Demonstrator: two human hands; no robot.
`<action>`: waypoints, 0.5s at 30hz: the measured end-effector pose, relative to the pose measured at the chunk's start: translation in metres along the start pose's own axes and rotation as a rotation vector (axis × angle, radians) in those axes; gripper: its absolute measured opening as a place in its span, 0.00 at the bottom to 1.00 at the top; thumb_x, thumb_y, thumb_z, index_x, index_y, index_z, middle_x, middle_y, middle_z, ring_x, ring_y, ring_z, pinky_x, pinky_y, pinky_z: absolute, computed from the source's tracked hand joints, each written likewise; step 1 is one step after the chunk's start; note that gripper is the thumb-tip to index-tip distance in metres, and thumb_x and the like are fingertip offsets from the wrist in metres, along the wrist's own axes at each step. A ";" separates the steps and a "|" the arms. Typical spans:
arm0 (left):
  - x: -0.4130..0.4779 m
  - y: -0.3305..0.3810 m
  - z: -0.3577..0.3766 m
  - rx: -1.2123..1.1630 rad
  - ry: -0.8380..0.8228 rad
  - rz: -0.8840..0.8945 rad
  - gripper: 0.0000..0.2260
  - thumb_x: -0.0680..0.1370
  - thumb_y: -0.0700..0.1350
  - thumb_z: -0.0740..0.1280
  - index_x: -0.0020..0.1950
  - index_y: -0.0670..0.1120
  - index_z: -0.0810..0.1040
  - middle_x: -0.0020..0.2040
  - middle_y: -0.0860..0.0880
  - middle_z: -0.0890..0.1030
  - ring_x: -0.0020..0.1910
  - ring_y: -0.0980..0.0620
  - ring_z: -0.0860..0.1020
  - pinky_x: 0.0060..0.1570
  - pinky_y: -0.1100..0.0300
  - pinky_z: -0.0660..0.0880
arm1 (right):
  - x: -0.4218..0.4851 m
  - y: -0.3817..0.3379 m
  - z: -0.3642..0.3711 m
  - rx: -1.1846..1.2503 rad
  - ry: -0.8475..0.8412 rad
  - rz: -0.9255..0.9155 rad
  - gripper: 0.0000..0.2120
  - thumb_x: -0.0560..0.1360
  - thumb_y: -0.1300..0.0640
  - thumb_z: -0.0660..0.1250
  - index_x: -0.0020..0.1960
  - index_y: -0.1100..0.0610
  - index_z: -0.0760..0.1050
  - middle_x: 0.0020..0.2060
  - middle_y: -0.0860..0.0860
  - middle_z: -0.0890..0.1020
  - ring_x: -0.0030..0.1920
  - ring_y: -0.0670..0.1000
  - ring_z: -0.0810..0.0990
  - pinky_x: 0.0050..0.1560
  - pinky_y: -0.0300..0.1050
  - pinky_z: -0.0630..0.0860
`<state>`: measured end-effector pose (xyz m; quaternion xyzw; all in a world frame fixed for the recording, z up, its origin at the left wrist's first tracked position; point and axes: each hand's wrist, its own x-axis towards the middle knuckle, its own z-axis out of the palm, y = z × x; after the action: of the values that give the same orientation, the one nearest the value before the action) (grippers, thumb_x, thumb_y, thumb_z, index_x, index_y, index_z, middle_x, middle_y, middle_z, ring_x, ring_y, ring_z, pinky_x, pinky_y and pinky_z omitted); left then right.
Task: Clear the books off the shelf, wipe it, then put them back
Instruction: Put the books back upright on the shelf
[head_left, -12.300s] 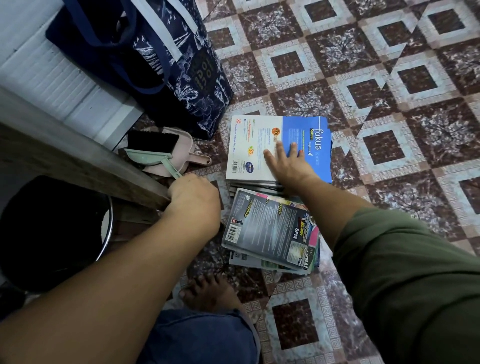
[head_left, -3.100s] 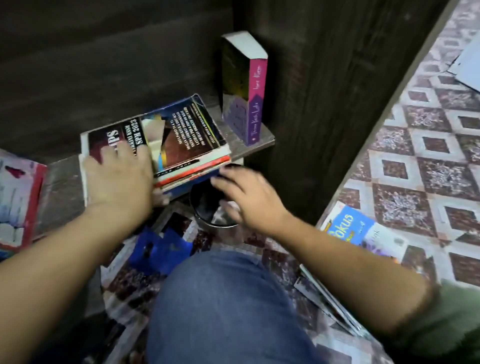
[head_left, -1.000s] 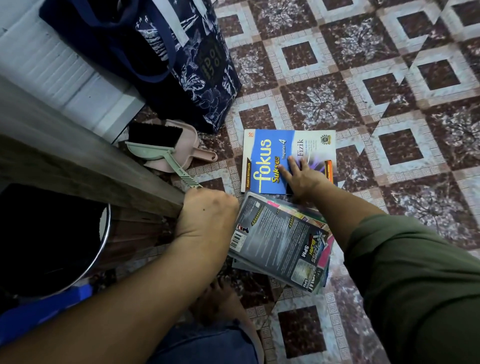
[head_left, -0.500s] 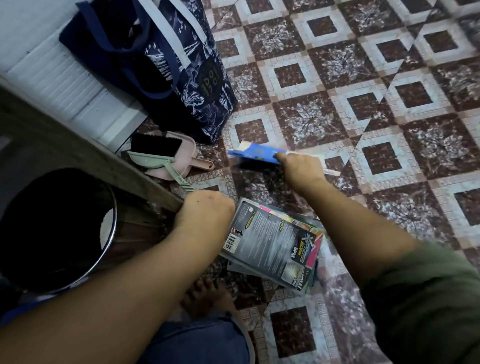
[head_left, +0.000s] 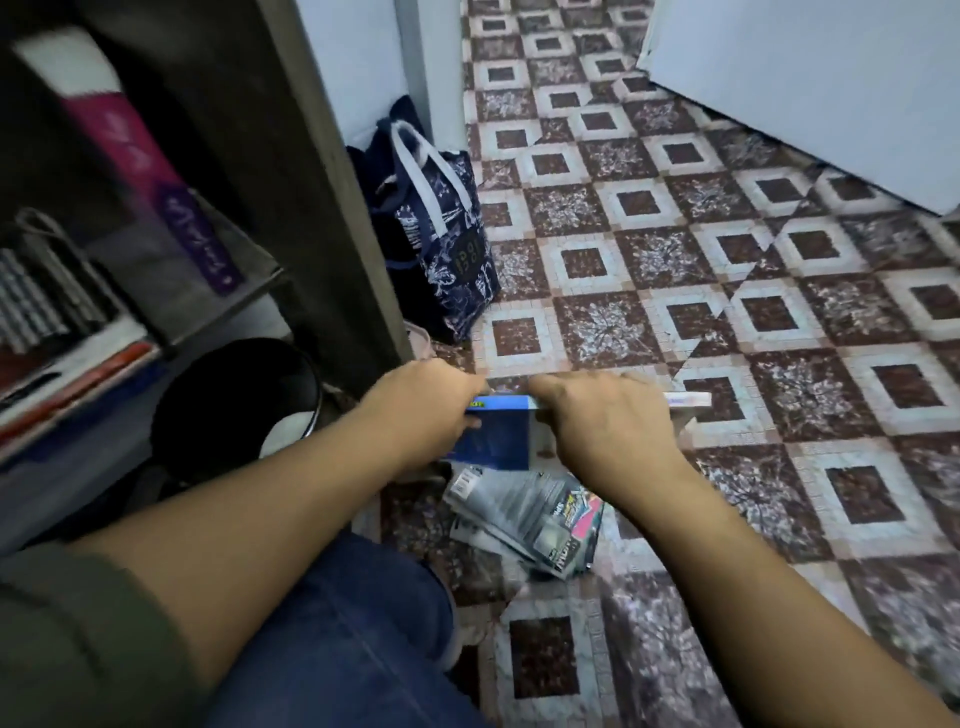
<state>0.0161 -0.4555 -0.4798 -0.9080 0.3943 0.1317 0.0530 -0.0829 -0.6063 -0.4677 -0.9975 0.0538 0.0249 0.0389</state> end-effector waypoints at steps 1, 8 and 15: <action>-0.012 -0.003 -0.006 0.006 -0.012 -0.014 0.12 0.80 0.52 0.62 0.63 0.54 0.73 0.56 0.46 0.78 0.55 0.42 0.76 0.49 0.53 0.73 | -0.003 -0.009 -0.006 0.003 -0.006 -0.031 0.12 0.79 0.54 0.59 0.60 0.44 0.72 0.50 0.48 0.82 0.51 0.55 0.79 0.41 0.44 0.59; -0.129 -0.065 -0.068 0.177 0.227 -0.215 0.13 0.76 0.44 0.64 0.58 0.57 0.74 0.51 0.50 0.80 0.50 0.45 0.79 0.40 0.56 0.68 | 0.009 -0.083 -0.063 0.008 0.139 -0.236 0.13 0.78 0.51 0.61 0.62 0.42 0.71 0.47 0.49 0.81 0.49 0.58 0.81 0.37 0.46 0.68; -0.251 -0.155 -0.141 0.318 0.689 -0.508 0.13 0.73 0.38 0.66 0.55 0.51 0.79 0.45 0.42 0.80 0.43 0.37 0.78 0.36 0.50 0.72 | 0.056 -0.223 -0.163 0.049 0.488 -0.471 0.19 0.79 0.55 0.59 0.67 0.38 0.70 0.53 0.47 0.80 0.52 0.56 0.79 0.39 0.47 0.64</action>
<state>-0.0073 -0.2016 -0.2750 -0.9473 0.1689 -0.2575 0.0880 0.0042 -0.4043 -0.2921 -0.9579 -0.1696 -0.2256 0.0533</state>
